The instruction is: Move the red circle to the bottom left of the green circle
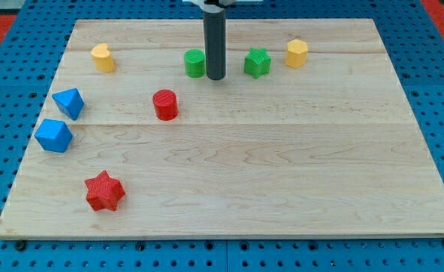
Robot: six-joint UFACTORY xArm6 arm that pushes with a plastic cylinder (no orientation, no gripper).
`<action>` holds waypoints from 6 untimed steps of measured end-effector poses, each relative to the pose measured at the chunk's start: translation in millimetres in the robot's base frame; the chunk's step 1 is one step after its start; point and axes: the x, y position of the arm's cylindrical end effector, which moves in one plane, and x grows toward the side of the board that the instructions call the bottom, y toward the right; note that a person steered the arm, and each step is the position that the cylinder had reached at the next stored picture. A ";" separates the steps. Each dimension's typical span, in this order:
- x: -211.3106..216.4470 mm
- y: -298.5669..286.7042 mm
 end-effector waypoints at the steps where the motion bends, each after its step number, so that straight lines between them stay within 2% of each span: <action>1: 34.0 24.5; 2: 65.0 14.3; 5: 69.0 -81.9; 6: 83.7 -88.1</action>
